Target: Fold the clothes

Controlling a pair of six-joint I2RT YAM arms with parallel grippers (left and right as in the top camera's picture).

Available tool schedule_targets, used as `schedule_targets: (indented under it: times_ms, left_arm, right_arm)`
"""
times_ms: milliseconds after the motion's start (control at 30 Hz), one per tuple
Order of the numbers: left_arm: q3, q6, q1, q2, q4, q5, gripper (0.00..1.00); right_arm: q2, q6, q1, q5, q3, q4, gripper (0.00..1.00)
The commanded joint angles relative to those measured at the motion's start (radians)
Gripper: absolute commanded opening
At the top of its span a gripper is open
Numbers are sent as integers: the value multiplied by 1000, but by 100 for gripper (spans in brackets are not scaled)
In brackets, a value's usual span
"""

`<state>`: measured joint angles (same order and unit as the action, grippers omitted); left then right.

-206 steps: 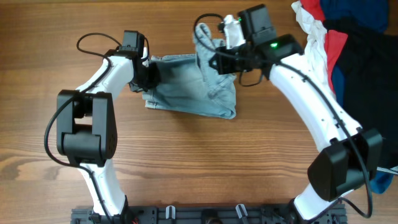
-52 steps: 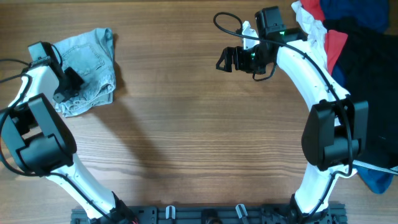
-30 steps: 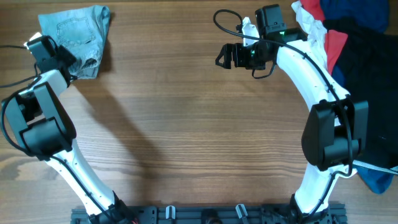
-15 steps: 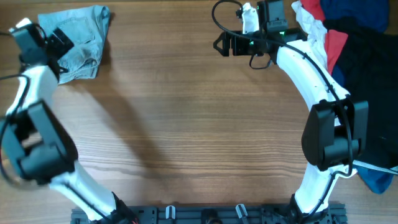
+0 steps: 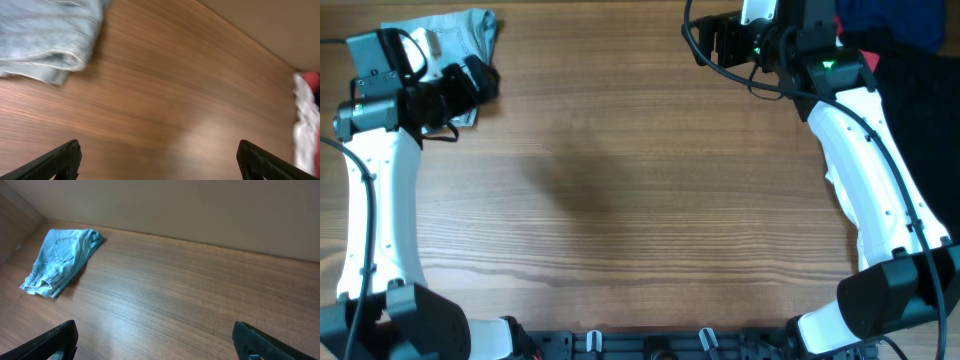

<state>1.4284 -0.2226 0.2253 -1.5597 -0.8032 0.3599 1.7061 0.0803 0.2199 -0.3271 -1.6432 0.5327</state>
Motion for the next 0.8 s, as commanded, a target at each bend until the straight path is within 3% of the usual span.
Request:
schedule_targets:
  times_ms: [0, 200, 367, 567, 767]
  left_arm:
    - [-3, 9, -36, 119, -34, 71, 100]
    - [-3, 5, -167, 303, -139, 77, 100]
    - [-3, 6, -240, 344, -146, 68, 100]
    - [-3, 6, -234, 349, -252, -82, 100]
    - [-17, 10, -233, 375, -183, -220, 100]
  right_arm:
    - [6, -13, 5, 21, 1, 0, 99]
    - [6, -13, 5, 21, 1, 0, 99]
    - [6, -13, 5, 21, 1, 0, 99]
    - [6, -13, 5, 21, 1, 0, 99]
    - [6, -13, 5, 21, 1, 0, 99]
